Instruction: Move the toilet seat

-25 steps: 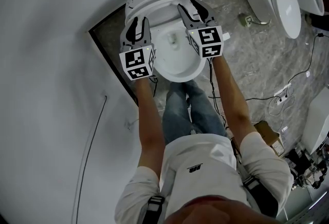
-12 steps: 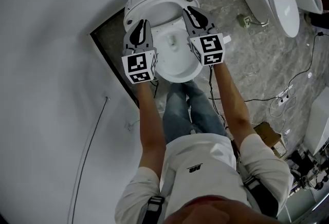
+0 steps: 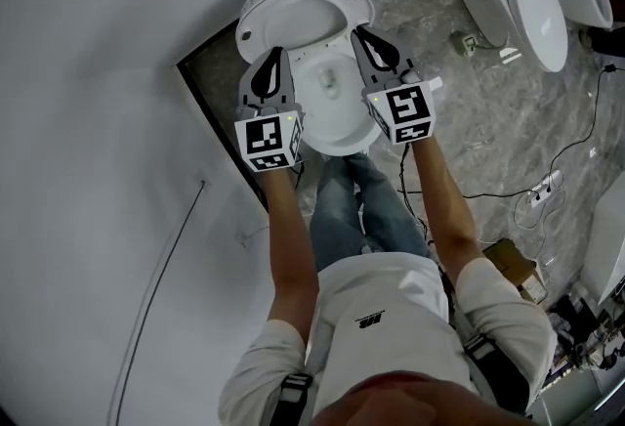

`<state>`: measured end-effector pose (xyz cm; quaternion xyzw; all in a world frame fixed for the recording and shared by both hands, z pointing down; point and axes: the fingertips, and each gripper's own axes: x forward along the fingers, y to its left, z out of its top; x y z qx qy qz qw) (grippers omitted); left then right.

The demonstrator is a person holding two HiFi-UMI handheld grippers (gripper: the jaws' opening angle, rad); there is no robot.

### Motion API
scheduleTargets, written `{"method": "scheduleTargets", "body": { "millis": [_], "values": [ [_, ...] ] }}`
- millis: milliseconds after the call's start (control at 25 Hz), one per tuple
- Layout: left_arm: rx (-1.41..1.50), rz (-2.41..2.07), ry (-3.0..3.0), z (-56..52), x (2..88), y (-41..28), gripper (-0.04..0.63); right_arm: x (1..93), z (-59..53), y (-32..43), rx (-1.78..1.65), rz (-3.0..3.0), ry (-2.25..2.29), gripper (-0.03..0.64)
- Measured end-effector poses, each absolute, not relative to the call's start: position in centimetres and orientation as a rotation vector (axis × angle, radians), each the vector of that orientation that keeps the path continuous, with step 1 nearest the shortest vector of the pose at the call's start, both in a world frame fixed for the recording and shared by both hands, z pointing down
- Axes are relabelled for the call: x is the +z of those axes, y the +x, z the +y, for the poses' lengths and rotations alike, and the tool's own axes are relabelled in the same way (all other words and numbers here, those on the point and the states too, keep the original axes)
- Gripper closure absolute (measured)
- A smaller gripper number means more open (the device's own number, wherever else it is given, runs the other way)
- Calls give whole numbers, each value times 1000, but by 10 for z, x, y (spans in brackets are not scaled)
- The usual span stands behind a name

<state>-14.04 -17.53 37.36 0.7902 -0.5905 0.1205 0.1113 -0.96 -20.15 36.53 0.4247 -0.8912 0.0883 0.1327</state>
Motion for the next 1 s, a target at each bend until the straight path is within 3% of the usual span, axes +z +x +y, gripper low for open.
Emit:
{"method": "scheduleTargets", "body": {
  "millis": [1000],
  "values": [
    [343,-1799,2345,-89,287,-91,558,283,-103,1,206,-2687,1067,580]
  ]
}}
